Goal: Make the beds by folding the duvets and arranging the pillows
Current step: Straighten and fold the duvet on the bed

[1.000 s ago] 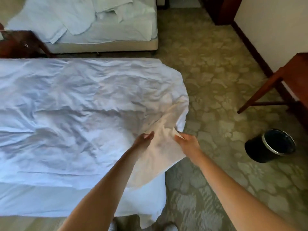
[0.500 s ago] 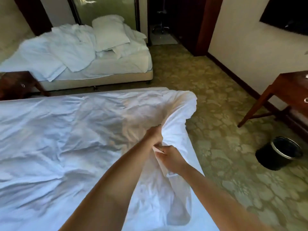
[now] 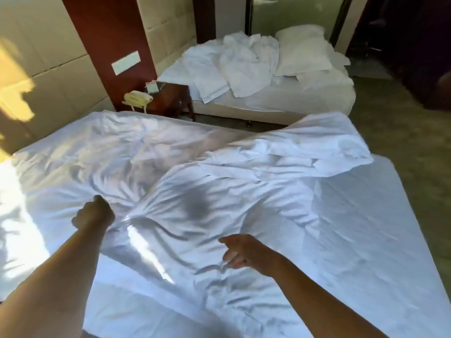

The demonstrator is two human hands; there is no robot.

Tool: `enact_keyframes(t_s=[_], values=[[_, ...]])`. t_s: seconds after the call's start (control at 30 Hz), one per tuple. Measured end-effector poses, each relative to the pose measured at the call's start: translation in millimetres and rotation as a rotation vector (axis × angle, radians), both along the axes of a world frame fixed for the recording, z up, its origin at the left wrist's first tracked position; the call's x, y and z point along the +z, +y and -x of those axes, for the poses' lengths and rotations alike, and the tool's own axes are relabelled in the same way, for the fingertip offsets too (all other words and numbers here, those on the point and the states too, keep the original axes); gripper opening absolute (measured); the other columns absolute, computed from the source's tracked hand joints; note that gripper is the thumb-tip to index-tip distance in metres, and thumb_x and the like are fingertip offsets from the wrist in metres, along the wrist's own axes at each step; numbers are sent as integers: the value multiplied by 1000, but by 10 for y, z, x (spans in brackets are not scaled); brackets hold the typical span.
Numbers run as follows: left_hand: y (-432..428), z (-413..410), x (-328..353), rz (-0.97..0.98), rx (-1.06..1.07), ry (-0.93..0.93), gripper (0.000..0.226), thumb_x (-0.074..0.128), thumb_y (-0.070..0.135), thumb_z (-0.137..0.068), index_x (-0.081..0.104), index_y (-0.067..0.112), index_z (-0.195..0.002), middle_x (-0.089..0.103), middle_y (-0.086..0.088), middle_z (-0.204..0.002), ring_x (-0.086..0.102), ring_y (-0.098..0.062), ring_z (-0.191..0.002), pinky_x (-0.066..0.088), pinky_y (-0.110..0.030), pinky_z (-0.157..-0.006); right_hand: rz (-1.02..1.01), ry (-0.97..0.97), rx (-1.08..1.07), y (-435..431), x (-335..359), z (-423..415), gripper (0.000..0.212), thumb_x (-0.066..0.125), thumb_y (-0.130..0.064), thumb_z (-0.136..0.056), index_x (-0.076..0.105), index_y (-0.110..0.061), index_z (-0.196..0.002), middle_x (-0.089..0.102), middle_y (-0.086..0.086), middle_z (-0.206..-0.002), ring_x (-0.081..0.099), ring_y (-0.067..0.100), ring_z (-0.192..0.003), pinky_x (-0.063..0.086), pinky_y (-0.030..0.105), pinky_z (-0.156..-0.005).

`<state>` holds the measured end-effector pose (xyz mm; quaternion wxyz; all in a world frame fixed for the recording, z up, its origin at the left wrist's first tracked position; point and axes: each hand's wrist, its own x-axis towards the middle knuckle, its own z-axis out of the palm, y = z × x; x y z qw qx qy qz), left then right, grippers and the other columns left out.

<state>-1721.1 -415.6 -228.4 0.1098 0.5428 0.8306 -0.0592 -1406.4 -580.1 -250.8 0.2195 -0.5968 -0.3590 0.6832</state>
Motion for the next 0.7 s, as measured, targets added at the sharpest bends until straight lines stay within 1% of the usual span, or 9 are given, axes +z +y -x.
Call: enact_keyframes(t_s=[0.1,0.13,0.2,0.27,0.3,0.37,0.53,0.63,0.7], values=[[-82,482,-399,252,8,50,56,46,16,-90,28,2,-142,33,-23,-145,37,-38,-132,34,-49,-107,226,-218,-126,-356,-335,-474,27,58,-31,-91,55,-14,-111,64,6,-78,60,17,-60,46,25,-62],[-105,522,-514,302,-25,55,56,44,17,-91,28,3,-143,32,-22,-146,37,-36,-133,35,-46,-108,298,-270,-156,-476,-412,-621,37,66,-33,-79,55,-13,-108,66,7,-74,59,18,-55,44,23,-58],[-177,440,-593,364,-112,8,52,40,17,-92,32,3,-141,36,-19,-145,42,-31,-131,38,-37,-107,370,-323,-228,-583,-574,-904,48,65,-30,-59,55,-12,-102,66,8,-62,57,18,-41,38,18,-49],[-207,270,-569,418,-202,-42,45,39,15,-93,39,1,-137,44,-17,-141,49,-29,-126,41,-30,-100,354,-381,-339,-504,-514,-970,44,70,-24,-64,56,-9,-103,64,11,-61,54,19,-39,34,17,-48],[-180,191,-586,431,-237,-84,44,41,15,-93,41,1,-135,48,-17,-137,52,-29,-123,44,-29,-97,340,-419,-381,-398,-441,-942,36,69,-23,-76,56,-7,-106,62,13,-67,54,20,-43,33,20,-51],[-74,50,-574,429,-285,-148,42,44,18,-93,45,3,-132,54,-15,-131,57,-29,-116,46,-28,-90,298,-400,-415,-116,-324,-851,17,51,-17,-95,54,-5,-107,58,15,-76,52,23,-56,34,25,-56],[284,-236,-560,358,-358,-229,43,45,22,-94,45,6,-133,47,-12,-139,46,-26,-127,36,-30,-103,191,-357,-402,691,-123,-605,19,51,-20,-96,55,-8,-110,60,12,-83,57,24,-68,42,28,-60],[492,-349,-486,359,-361,-253,46,48,25,-94,41,6,-136,44,-12,-141,44,-26,-128,35,-27,-101,178,-349,-357,1056,-77,-484,19,52,-21,-96,55,-8,-110,59,12,-84,58,24,-70,43,29,-62],[670,-300,-460,337,-348,-312,52,51,27,-94,38,6,-139,44,-13,-142,44,-26,-128,35,-27,-101,177,-364,-342,1259,-95,-384,20,52,-20,-96,54,-7,-111,59,11,-80,55,22,-65,42,28,-58]])
